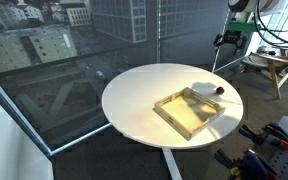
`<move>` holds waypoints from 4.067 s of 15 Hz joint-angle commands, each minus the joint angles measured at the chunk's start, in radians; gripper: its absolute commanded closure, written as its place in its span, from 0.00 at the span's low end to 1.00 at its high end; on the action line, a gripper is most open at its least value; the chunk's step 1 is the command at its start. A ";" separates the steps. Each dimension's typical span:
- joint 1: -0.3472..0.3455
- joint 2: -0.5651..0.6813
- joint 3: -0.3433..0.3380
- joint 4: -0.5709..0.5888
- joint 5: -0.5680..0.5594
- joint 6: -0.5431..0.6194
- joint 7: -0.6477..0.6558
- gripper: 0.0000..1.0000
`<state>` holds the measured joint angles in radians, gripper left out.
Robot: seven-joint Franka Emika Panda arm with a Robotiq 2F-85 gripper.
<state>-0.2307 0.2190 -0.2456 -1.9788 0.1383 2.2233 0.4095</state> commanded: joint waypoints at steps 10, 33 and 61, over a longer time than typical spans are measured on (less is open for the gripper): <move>-0.017 0.113 -0.003 0.048 0.046 0.042 -0.024 0.00; -0.015 0.260 -0.038 0.086 0.022 0.055 -0.003 0.00; -0.023 0.344 -0.040 0.110 0.032 0.154 0.000 0.00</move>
<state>-0.2432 0.5450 -0.2881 -1.8874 0.1627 2.3699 0.4073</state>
